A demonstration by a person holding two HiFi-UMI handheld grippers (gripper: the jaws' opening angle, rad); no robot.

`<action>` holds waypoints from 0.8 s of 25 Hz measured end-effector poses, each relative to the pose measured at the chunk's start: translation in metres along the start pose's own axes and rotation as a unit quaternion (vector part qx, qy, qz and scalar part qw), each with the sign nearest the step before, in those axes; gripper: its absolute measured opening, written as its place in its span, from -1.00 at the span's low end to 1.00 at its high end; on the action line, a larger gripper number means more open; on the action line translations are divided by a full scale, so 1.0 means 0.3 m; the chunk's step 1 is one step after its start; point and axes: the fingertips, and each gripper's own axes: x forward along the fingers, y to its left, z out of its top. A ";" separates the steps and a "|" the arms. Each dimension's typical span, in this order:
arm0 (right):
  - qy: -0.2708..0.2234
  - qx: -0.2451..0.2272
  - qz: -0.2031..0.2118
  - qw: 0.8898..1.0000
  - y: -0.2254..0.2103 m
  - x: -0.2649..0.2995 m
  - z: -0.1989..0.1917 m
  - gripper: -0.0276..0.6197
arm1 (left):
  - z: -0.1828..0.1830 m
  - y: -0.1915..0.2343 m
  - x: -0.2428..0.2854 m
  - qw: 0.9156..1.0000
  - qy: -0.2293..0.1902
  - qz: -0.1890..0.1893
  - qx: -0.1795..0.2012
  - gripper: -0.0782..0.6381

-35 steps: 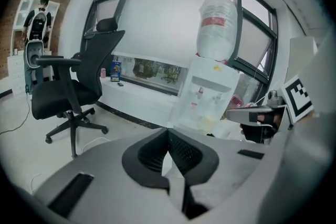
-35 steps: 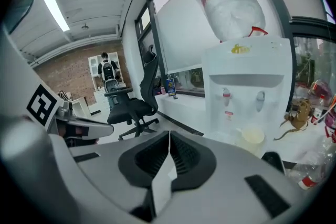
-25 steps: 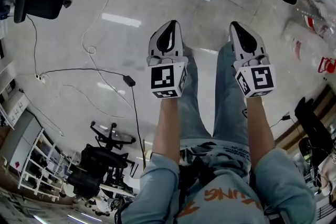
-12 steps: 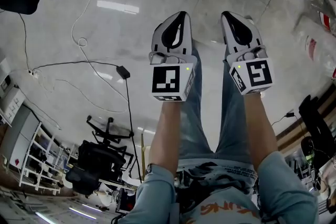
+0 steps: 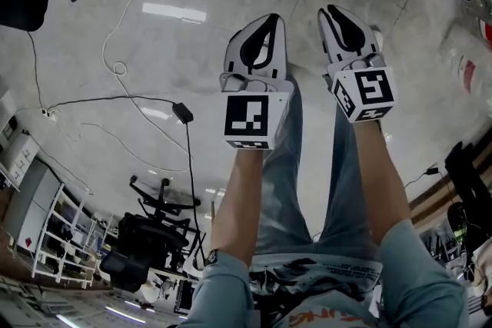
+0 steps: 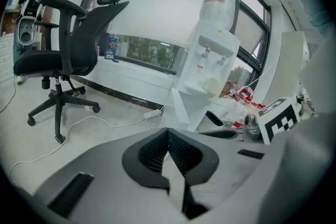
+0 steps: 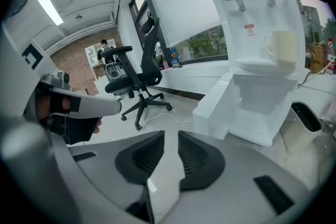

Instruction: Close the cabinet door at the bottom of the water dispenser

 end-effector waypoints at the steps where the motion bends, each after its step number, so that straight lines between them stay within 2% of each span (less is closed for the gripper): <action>1: 0.005 0.007 -0.003 1.000 -0.010 0.020 -0.012 -0.61 | -0.001 0.003 0.008 1.000 0.001 -0.001 -0.001 -0.75; 2: 0.010 0.015 -0.007 1.000 -0.021 0.041 -0.024 -0.42 | -0.002 0.007 0.015 1.000 0.002 -0.002 -0.002 -0.75; 4: 0.021 0.028 -0.019 0.999 -0.049 0.076 -0.044 -0.30 | -0.010 0.005 0.024 1.000 0.005 -0.005 -0.005 -0.75; 14: 0.023 0.099 -0.092 0.991 -0.186 0.221 -0.087 -0.12 | -0.083 0.041 0.031 0.999 0.021 -0.003 -0.027 -0.75; 20: 0.022 0.103 -0.120 0.987 -0.223 0.291 -0.086 -0.10 | -0.078 0.082 0.033 0.999 0.029 -0.001 -0.024 -0.75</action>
